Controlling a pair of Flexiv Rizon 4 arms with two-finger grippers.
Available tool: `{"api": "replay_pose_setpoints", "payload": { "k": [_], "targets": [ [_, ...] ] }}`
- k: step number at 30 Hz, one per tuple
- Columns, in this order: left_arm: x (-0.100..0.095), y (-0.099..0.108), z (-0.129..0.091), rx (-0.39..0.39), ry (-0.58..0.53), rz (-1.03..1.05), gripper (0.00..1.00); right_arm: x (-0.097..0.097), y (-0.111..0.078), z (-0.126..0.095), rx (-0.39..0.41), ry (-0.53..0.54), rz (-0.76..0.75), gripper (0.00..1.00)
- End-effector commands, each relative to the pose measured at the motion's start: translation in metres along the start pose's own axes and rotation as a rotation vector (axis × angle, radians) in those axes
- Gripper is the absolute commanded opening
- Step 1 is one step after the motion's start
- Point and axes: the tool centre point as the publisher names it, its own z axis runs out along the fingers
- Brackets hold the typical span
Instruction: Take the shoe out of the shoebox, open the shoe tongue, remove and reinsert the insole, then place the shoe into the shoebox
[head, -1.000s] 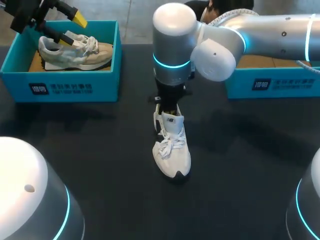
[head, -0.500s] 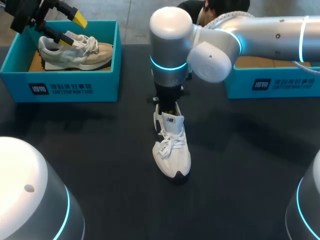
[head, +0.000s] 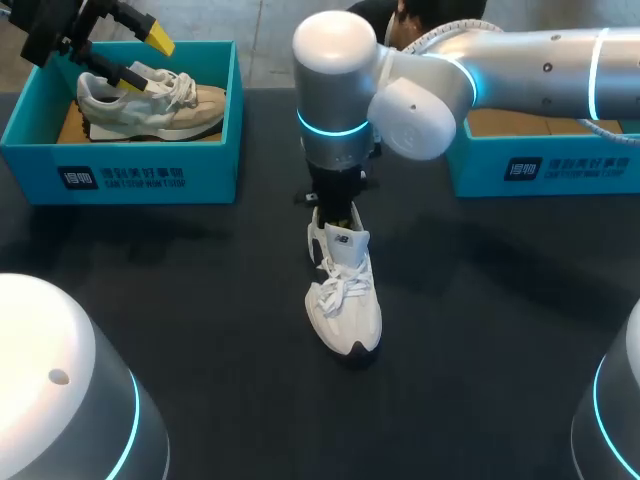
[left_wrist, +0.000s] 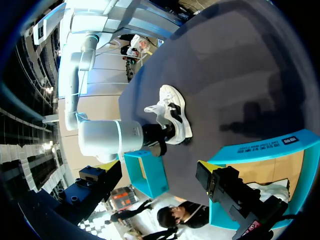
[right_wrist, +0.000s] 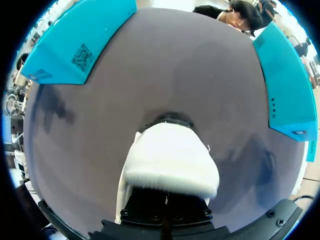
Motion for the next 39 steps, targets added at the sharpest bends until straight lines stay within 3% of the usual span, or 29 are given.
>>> {"api": "replay_pose_setpoints", "payload": {
  "k": [1, 8, 16, 24, 39],
  "targets": [
    [-0.001, -0.001, 0.0, -0.002, 0.004, 0.001, 1.0, 0.003, 0.002, -0.004, 0.009, 0.002, -0.003, 0.0],
    [-0.001, -0.001, 0.0, -0.002, 0.004, 0.001, 1.0, 0.006, -0.01, -0.035, 0.061, 0.062, 0.004, 0.0],
    [-0.001, -0.001, 0.0, -0.002, 0.004, 0.001, 1.0, 0.008, -0.02, -0.057, 0.211, 0.08, -0.028, 0.0],
    [-0.001, -0.001, 0.0, -0.002, 0.004, 0.001, 1.0, 0.017, -0.033, -0.058, 0.281, 0.122, -0.001, 0.0],
    [-0.001, -0.001, 0.0, -0.002, 0.004, 0.001, 1.0, 0.028, -0.057, -0.064, 0.4, 0.061, 0.067, 0.0]
  ]
}}
